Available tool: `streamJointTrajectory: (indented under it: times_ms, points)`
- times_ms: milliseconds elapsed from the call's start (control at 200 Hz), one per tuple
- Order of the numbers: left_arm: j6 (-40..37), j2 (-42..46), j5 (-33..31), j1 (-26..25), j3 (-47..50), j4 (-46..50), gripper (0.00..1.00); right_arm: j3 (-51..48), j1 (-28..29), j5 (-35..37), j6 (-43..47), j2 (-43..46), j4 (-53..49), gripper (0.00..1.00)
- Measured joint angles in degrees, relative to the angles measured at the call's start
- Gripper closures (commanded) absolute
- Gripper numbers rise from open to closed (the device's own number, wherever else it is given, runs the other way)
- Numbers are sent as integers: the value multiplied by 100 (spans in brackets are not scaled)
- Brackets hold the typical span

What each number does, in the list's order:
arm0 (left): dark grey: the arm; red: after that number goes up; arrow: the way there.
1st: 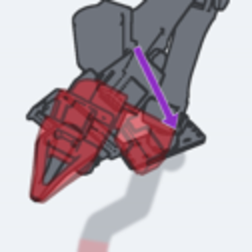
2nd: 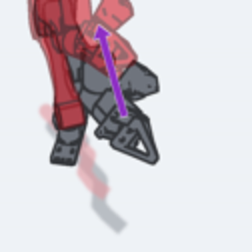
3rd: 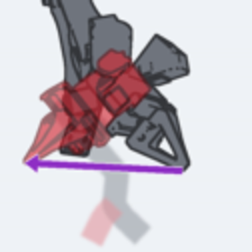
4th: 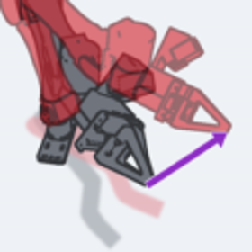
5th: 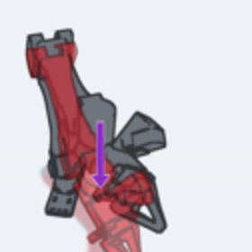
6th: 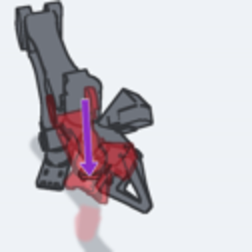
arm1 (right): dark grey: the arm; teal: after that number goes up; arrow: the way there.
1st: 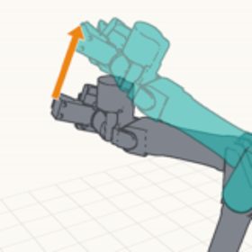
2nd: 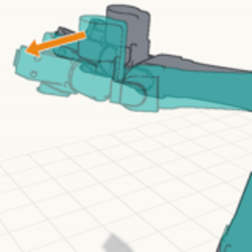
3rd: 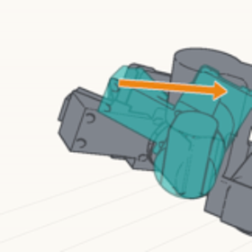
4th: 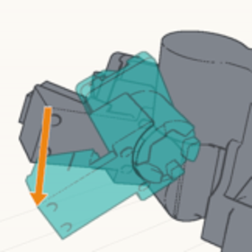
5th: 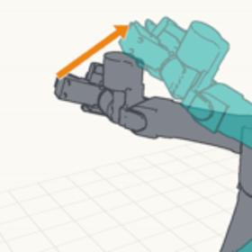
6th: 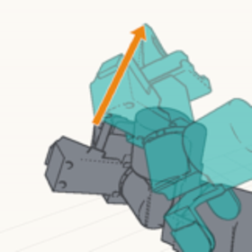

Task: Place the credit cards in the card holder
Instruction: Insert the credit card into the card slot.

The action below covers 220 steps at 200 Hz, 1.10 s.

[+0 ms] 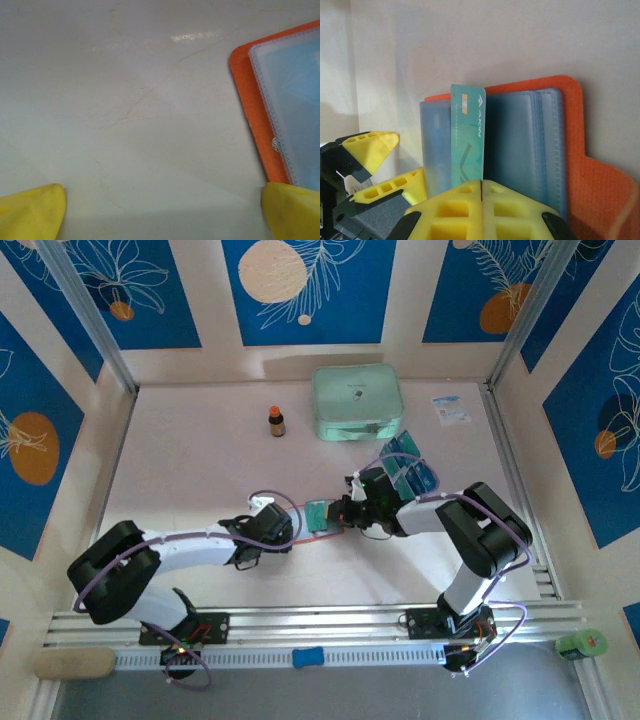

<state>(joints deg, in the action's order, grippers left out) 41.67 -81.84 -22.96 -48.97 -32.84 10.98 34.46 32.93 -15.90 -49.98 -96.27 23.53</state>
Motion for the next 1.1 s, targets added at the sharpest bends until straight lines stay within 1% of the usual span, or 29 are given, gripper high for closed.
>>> streamJointTrajectory:
  times_ms: [190,1100]
  points:
    - [0,0,0,0,0,0,0,37,87,-26,2,-33,-22,100]
    - [0,0,2,0,0,-7,0,9,26,-109,140,59,-369,100]
